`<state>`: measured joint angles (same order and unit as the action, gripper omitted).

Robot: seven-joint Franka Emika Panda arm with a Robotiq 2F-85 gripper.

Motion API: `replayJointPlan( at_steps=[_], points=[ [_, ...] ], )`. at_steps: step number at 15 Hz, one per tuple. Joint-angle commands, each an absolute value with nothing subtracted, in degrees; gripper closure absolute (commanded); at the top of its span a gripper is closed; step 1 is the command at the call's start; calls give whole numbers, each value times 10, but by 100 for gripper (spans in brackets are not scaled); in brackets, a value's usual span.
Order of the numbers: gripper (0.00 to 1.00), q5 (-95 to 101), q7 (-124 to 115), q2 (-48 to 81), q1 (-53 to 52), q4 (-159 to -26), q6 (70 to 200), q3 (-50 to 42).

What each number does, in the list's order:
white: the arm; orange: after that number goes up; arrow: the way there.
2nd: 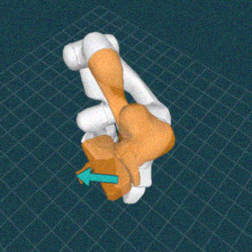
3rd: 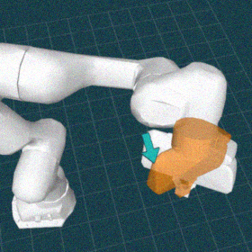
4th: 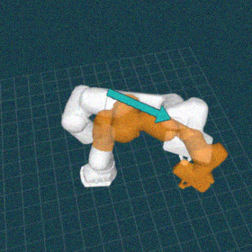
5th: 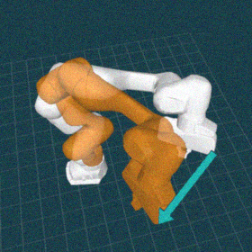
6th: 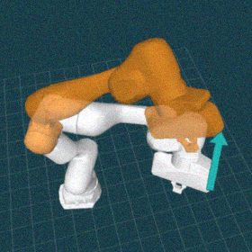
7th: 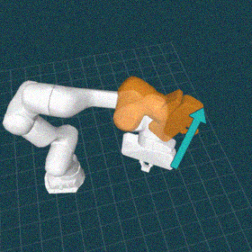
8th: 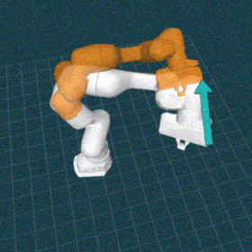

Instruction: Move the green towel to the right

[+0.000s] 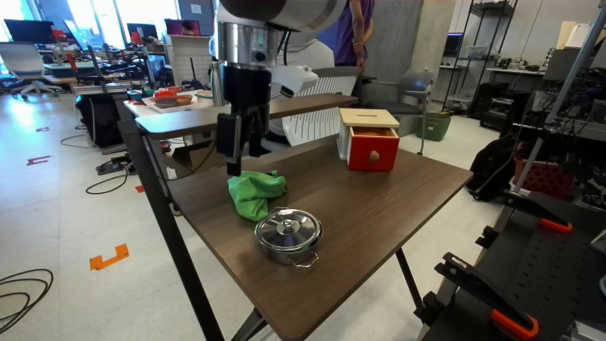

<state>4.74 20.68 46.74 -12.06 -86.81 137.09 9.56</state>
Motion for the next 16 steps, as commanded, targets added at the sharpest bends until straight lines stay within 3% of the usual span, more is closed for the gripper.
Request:
replayJointPlan(
  at_steps=[1, 16],
  points=[
    [0, 70, 188, 505, -127, -819, 1350, 87],
    [0, 82, 187, 582, -135, -724, 1273, 81]
  ],
)
